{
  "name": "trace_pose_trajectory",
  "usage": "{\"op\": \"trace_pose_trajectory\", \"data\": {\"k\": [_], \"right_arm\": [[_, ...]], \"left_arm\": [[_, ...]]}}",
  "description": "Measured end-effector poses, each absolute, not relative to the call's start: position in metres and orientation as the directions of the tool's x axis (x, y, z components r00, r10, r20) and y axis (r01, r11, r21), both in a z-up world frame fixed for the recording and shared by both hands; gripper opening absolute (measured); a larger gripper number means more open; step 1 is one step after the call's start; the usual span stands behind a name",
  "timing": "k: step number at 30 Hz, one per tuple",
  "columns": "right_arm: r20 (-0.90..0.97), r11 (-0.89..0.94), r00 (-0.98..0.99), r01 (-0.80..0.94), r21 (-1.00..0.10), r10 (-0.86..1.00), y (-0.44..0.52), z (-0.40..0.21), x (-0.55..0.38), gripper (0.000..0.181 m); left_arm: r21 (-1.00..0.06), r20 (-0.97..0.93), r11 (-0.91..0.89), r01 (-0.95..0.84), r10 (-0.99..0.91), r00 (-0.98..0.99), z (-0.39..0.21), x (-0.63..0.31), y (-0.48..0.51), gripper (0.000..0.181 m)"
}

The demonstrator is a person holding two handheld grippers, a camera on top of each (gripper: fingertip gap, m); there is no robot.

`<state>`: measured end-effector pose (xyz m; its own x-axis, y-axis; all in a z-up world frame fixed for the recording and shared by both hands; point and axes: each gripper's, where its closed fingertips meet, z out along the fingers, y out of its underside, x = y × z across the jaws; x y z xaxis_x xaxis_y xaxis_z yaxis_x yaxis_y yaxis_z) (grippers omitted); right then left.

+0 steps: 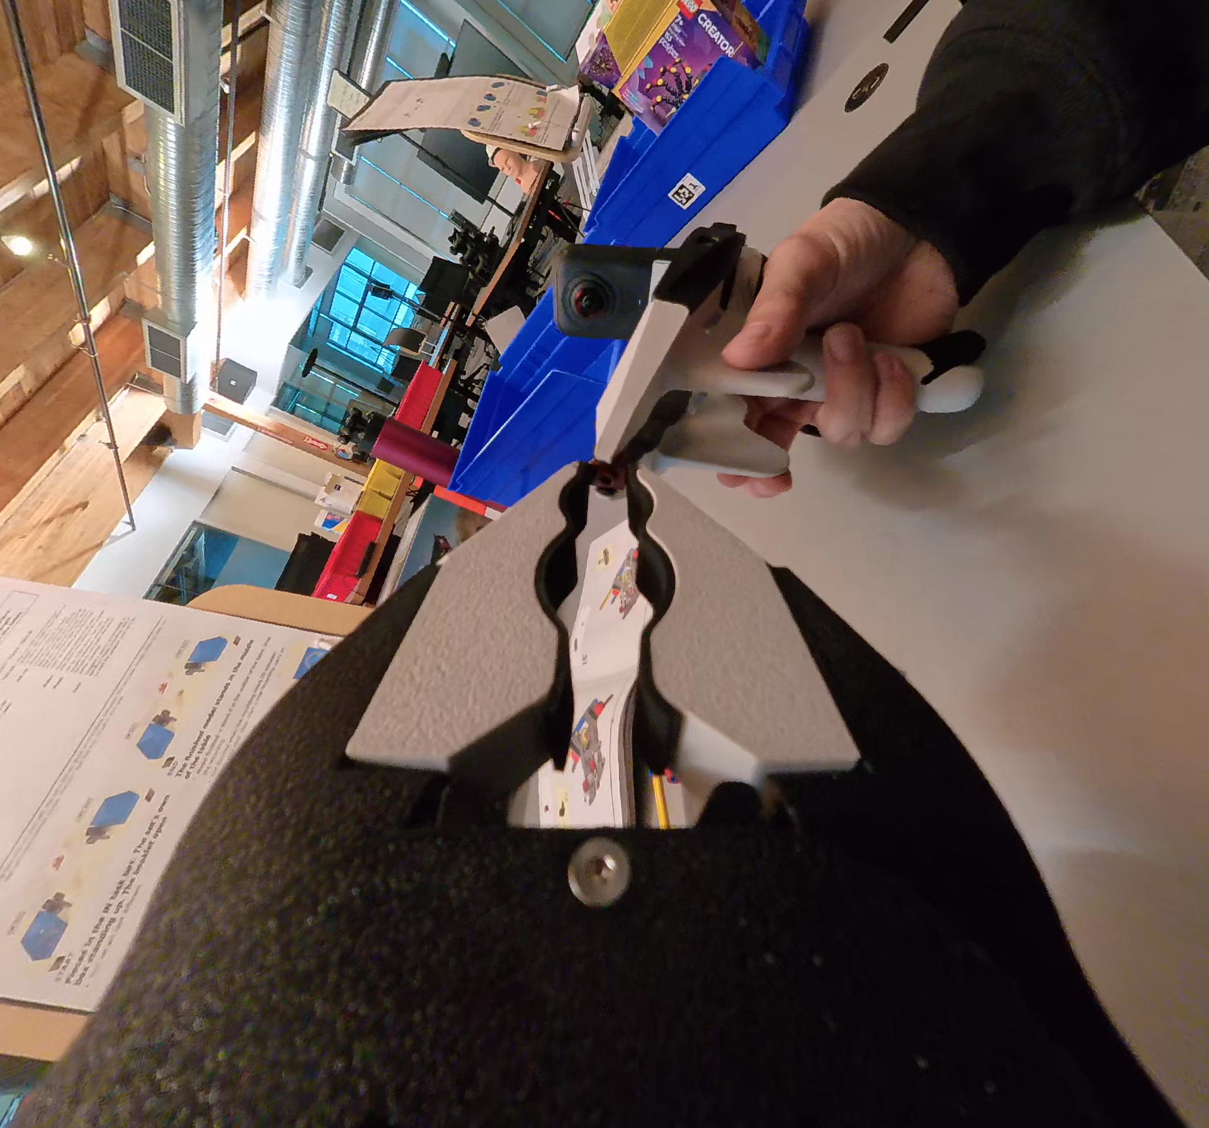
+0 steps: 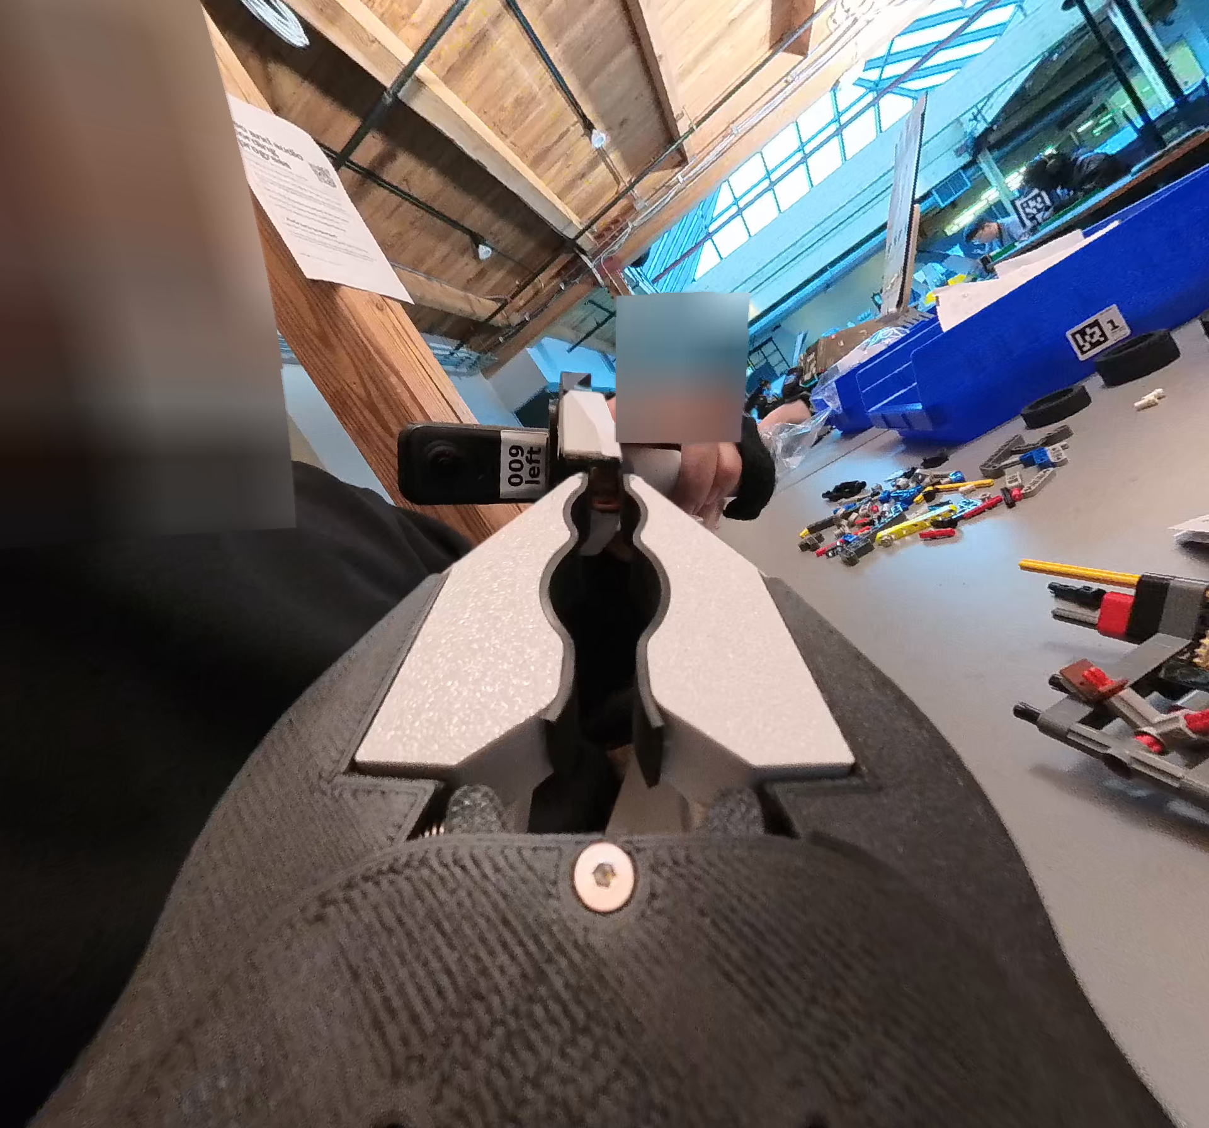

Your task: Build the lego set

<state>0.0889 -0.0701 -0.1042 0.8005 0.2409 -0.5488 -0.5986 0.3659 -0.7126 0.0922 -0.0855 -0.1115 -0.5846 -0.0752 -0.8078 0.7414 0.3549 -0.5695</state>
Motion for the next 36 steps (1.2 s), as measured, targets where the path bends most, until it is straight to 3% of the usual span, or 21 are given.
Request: {"op": "trace_pose_trajectory", "data": {"k": [8, 10, 12, 15, 22, 28, 36], "right_arm": [[-0.519, 0.337, 0.854, -0.502, -0.796, 0.045, -0.079, -0.118, 0.108, 0.007], [-0.491, 0.303, 0.869, -0.454, -0.838, -0.056, -0.091, -0.128, 0.120, 0.007], [-0.432, 0.263, 0.894, -0.391, -0.882, -0.121, -0.102, -0.134, 0.126, 0.006], [-0.354, 0.290, 0.931, -0.315, -0.904, -0.092, -0.109, -0.126, 0.123, 0.006], [-0.280, 0.261, 0.960, -0.264, -0.928, -0.023, -0.103, -0.124, 0.109, 0.006], [-0.309, 0.307, 0.951, -0.294, -0.905, -0.001, -0.109, -0.120, 0.111, 0.005], [-0.310, 0.339, 0.950, -0.299, -0.892, 0.023, -0.111, -0.116, 0.111, 0.005]], "left_arm": [[-0.609, -0.770, 0.401, 0.684, -0.094, -0.631, -0.121, 0.101, -0.081, 0.015], [-0.681, -0.672, 0.416, 0.602, -0.030, -0.740, -0.138, 0.097, -0.073, 0.018], [-0.752, -0.435, 0.491, 0.440, 0.131, -0.891, -0.180, 0.083, -0.060, 0.024], [-0.742, -0.302, 0.571, 0.351, 0.183, -0.936, -0.219, 0.085, -0.047, 0.024], [-0.770, -0.079, 0.600, 0.216, 0.245, -0.966, -0.250, 0.089, -0.053, 0.018], [-0.745, -0.044, 0.626, 0.231, 0.300, -0.953, -0.256, 0.089, -0.057, 0.006], [-0.739, -0.050, 0.626, 0.248, 0.317, -0.947, -0.257, 0.087, -0.062, 0.007]]}}
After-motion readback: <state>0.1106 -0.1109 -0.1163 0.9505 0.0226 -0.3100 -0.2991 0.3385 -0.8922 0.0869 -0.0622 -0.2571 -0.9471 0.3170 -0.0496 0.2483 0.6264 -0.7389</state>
